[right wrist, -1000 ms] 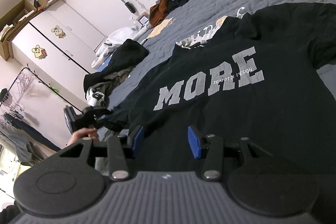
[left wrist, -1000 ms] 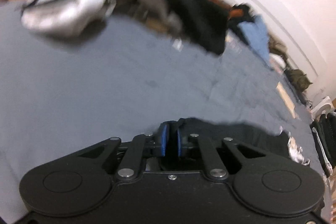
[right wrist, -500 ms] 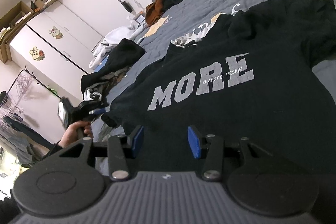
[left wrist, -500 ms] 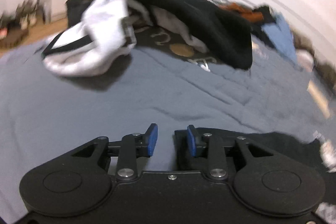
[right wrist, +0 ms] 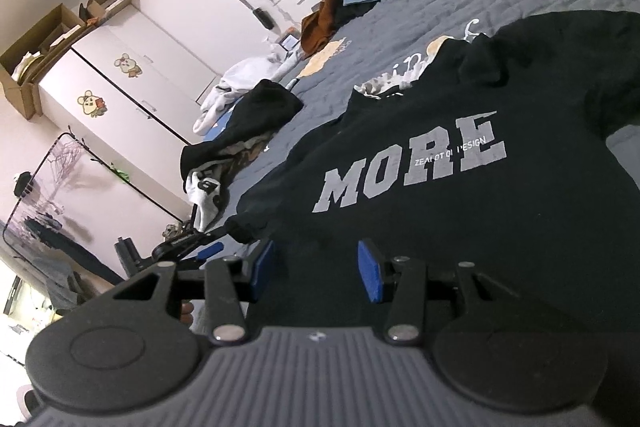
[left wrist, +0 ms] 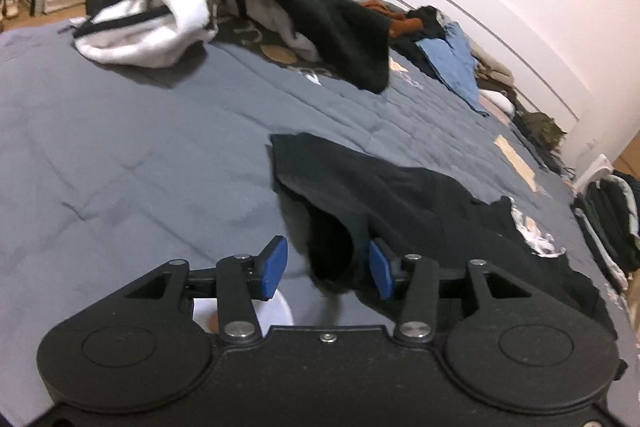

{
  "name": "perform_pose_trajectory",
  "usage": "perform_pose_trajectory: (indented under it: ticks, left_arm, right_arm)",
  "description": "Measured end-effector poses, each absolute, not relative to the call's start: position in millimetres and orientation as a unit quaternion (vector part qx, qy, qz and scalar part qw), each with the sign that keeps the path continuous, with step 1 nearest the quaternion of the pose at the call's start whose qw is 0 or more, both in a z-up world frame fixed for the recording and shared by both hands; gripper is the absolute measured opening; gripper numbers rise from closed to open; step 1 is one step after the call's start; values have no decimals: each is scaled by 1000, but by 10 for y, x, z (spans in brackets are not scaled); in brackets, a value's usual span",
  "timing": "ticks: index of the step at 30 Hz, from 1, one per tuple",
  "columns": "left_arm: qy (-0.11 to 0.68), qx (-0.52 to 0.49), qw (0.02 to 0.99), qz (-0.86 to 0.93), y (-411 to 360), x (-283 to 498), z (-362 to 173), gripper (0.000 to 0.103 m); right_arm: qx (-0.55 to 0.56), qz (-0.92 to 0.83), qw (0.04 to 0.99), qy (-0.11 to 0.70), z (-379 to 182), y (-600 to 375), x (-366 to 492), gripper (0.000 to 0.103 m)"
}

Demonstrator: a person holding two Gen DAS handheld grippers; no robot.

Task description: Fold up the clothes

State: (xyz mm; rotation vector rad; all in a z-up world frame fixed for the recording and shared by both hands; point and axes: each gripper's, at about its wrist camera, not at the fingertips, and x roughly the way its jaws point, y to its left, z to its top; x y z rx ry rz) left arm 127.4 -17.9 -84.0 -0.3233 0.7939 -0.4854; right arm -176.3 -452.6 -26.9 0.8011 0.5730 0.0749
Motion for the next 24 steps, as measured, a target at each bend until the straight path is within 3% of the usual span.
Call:
perform_pose_trajectory:
  ticks: [7, 9, 12, 24]
  left_arm:
    - [379, -130, 882, -248, -349, 1243, -926, 42]
    - [381, -123, 881, -252, -363, 1243, -946, 21]
    - [386, -112, 879, -258, -374, 1243, -971, 3]
    - [400, -196, 870, -212, 377, 1245, -793, 0]
  right_arm:
    - [386, 36, 879, 278, -287, -4526, -1750, 46]
    - [387, 34, 877, 281, -312, -4536, -1742, 46]
    - [389, 31, 875, 287, -351, -4551, -1729, 46]
    - [395, 30, 870, 292, -392, -4599, -1743, 47]
